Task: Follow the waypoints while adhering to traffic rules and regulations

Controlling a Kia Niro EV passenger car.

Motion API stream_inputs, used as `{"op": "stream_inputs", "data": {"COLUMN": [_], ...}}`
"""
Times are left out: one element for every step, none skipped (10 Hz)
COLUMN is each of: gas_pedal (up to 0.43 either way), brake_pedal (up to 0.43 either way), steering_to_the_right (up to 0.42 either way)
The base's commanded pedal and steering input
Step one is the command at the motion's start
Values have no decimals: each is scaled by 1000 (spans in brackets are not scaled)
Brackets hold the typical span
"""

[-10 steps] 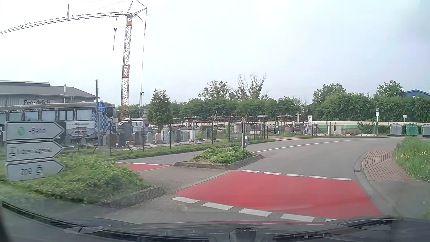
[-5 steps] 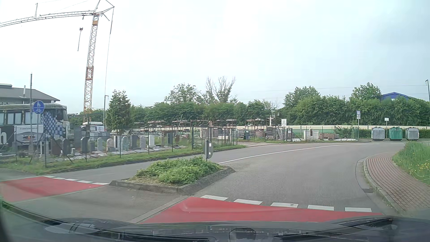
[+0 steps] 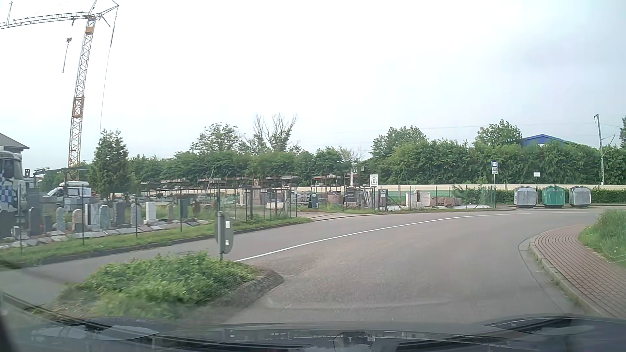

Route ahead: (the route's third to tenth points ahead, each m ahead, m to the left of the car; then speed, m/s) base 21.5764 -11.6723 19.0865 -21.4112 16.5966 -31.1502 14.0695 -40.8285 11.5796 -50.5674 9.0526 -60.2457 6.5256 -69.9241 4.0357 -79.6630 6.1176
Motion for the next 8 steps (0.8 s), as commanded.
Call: {"op": "stream_inputs", "data": {"gas_pedal": [67,67,67,67,67,67,67,67], "brake_pedal": [0,0,0,0,0,0,0,0], "steering_to_the_right": [158,158,158,162,167,174,182,192]}}
